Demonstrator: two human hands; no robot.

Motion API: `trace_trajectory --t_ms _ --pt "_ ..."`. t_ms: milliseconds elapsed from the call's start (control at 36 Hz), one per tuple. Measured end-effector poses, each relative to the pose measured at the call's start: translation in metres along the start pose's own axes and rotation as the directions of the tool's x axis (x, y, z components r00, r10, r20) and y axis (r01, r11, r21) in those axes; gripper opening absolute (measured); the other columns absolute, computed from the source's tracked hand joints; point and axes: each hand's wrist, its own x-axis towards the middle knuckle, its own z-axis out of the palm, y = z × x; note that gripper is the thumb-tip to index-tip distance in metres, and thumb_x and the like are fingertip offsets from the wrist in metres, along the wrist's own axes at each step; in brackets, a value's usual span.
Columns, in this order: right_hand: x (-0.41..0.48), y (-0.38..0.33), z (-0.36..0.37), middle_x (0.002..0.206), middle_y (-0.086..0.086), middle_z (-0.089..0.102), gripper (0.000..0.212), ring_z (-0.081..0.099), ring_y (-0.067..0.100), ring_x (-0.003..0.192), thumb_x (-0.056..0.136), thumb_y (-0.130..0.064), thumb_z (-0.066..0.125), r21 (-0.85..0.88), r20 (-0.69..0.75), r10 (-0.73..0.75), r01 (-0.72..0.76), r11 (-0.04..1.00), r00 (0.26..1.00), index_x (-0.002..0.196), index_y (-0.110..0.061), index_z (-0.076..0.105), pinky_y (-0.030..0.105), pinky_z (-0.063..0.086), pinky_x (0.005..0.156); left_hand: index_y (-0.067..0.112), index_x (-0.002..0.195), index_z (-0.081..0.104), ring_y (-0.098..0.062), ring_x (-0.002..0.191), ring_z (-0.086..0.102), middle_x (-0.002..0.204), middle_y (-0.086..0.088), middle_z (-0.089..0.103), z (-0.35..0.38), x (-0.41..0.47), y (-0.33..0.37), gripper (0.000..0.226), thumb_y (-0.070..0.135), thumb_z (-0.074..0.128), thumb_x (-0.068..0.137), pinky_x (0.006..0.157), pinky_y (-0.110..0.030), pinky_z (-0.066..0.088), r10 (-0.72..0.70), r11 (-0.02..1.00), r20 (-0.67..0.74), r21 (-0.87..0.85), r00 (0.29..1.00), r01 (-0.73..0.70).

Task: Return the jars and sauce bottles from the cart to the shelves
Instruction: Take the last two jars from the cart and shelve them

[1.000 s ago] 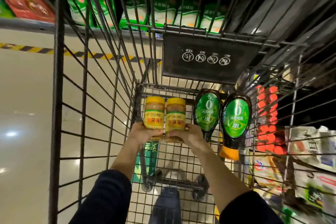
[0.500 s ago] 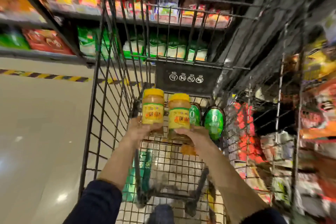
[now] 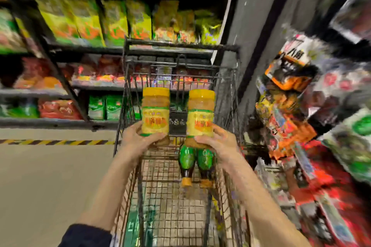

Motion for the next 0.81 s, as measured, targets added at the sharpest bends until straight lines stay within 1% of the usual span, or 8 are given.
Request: trace_trajectory --t_ms 111,194,278,361,417,500,611,806 --pt "-0.051 -0.048 -0.003 0.098 0.012 0.073 0.075 0.069 0.022 0.089 0.037 -0.01 0.087 -0.028 0.029 -0.139 0.139 0.99 0.99 0.109 -0.004 0.066 0.035 0.056 0.081 0.012 0.104 0.062 -0.004 0.077 0.063 0.086 0.006 0.068 -0.002 -0.045 0.053 0.04 0.008 0.08 0.068 0.071 -0.018 0.049 0.148 0.989 -0.003 0.014 0.989 -0.148" --pt "-0.088 -0.082 -0.005 0.104 0.008 0.072 0.069 0.07 0.015 0.091 0.051 -0.003 0.086 -0.076 0.058 -0.252 0.256 0.964 0.966 0.116 -0.006 0.062 0.023 0.056 0.07 0.021 0.099 0.063 -0.002 0.078 0.066 0.085 0.011 0.071 -0.005 -0.078 0.089 0.038 0.011 0.081 0.067 0.067 -0.013 0.049 0.239 0.971 0.02 0.002 0.971 -0.239" --pt "-0.123 -0.111 -0.004 0.104 0.007 0.072 0.078 0.07 0.015 0.093 0.044 -0.01 0.089 -0.09 0.051 -0.353 0.357 0.93 0.934 0.117 -0.006 0.062 0.021 0.054 0.07 0.025 0.093 0.064 -0.003 0.079 0.066 0.087 0.01 0.071 -0.009 -0.107 0.121 0.035 0.011 0.081 0.066 0.071 -0.015 0.05 0.328 0.945 0.018 -0.009 0.944 -0.328" --pt "-0.152 -0.14 -0.002 0.103 0.008 0.072 0.066 0.07 0.014 0.09 0.054 0.001 0.085 -0.113 0.048 -0.441 0.443 0.889 0.896 0.115 -0.005 0.063 0.022 0.055 0.071 0.033 0.087 0.058 0.01 0.07 0.063 0.085 0.015 0.066 -0.013 -0.134 0.153 0.037 0.012 0.081 0.068 0.061 -0.006 0.045 0.397 0.917 0.035 -0.038 0.917 -0.396" --pt "-0.168 -0.159 0.001 0.1 0.005 0.073 0.057 0.07 0.012 0.088 0.059 0.004 0.081 -0.115 0.041 -0.493 0.494 0.862 0.869 0.112 -0.006 0.064 0.023 0.055 0.072 0.031 0.09 0.059 0.012 0.069 0.063 0.088 0.014 0.067 -0.017 -0.148 0.173 0.038 0.01 0.081 0.066 0.061 -0.005 0.046 0.44 0.897 0.044 -0.06 0.897 -0.437" --pt "-0.188 -0.186 0.007 0.094 -0.002 0.075 0.052 0.07 0.01 0.086 0.06 0.004 0.08 -0.124 0.033 -0.556 0.555 0.822 0.831 0.107 -0.01 0.066 0.022 0.055 0.07 0.021 0.099 0.065 -0.005 0.085 0.067 0.094 0.004 0.071 -0.024 -0.163 0.2 0.041 0.012 0.082 0.064 0.072 -0.019 0.052 0.489 0.871 0.049 -0.07 0.871 -0.486" --pt "-0.209 -0.217 0.016 0.088 -0.006 0.075 0.049 0.07 0.008 0.083 0.06 0.005 0.08 -0.118 0.025 -0.627 0.626 0.771 0.778 0.103 -0.012 0.067 0.018 0.054 0.066 0.013 0.105 0.064 -0.015 0.09 0.068 0.097 -0.003 0.072 -0.034 -0.174 0.23 0.045 0.012 0.083 0.063 0.077 -0.024 0.053 0.554 0.83 0.042 -0.108 0.831 -0.547" --pt "-0.231 -0.243 0.026 0.091 -0.005 0.075 0.049 0.07 0.011 0.085 0.058 0.002 0.082 -0.156 -0.052 -0.699 0.686 0.711 0.713 0.1 -0.018 0.067 0.022 0.055 0.068 0.017 0.113 0.061 -0.01 0.093 0.066 0.101 0.004 0.07 -0.042 -0.168 0.266 0.055 0.021 0.083 0.063 0.083 -0.027 0.052 0.642 0.763 0.066 -0.149 0.764 -0.629"
